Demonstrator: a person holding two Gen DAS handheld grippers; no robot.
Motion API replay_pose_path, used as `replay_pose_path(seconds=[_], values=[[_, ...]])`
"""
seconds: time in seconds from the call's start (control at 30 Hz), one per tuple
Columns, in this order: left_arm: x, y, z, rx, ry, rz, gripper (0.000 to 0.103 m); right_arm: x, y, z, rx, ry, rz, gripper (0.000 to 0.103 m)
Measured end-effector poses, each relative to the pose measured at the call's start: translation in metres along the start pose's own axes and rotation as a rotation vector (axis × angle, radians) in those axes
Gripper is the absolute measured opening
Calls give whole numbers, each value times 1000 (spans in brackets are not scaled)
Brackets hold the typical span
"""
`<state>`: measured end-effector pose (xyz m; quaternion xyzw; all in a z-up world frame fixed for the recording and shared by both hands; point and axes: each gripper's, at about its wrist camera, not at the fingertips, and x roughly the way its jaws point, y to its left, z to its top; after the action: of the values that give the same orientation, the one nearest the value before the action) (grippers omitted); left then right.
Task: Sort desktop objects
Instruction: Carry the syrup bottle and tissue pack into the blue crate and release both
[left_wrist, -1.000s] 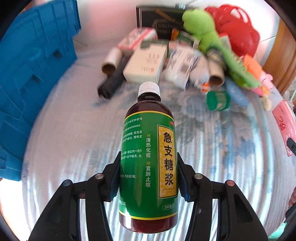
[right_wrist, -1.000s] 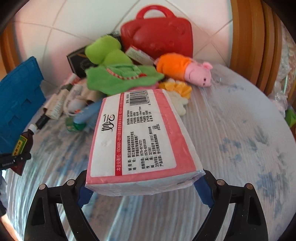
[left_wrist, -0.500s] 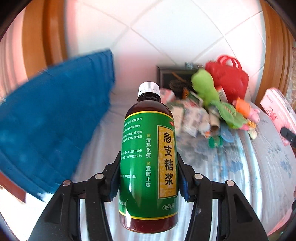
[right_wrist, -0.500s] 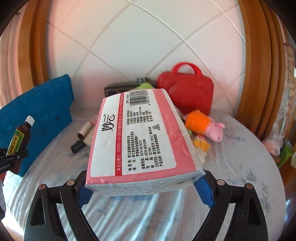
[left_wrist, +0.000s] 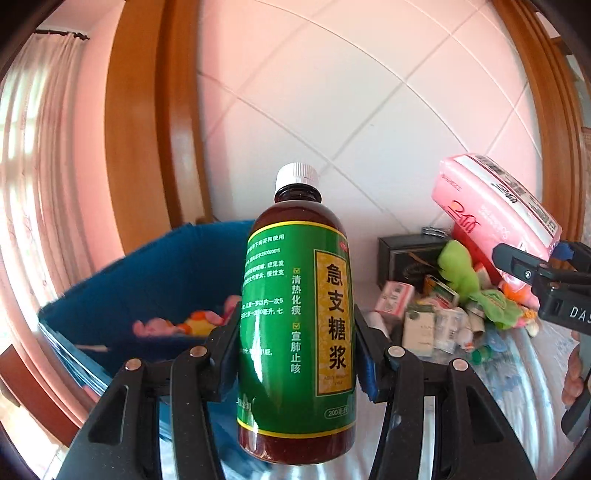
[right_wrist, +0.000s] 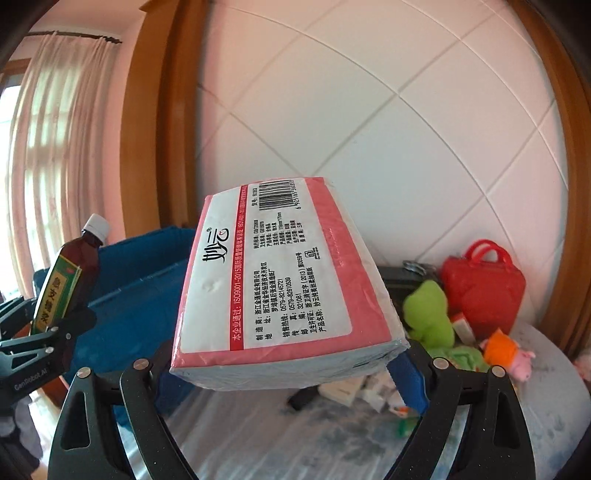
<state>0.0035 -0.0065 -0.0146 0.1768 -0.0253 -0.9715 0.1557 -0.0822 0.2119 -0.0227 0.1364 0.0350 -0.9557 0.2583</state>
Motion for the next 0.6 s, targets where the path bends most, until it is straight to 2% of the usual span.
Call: replay_pose_path(seconds=[0.13,0.27,0.4,0.53,0.6], values=[[18,59,17,-27,7,17,51,27,62,29,-25,-23,52,92],[53,112,29,-54,74,39,51,68,114,56,-32,-9,88,92],[93,149,34,-74,157,58,51,117,164,75,-71,47,91,92],[128,174,34,-90,250,63,51,158,197,81,-122,123,75,92],[141,180,34,-116,300,32,51,171,211,80,-161,154,66,92]])
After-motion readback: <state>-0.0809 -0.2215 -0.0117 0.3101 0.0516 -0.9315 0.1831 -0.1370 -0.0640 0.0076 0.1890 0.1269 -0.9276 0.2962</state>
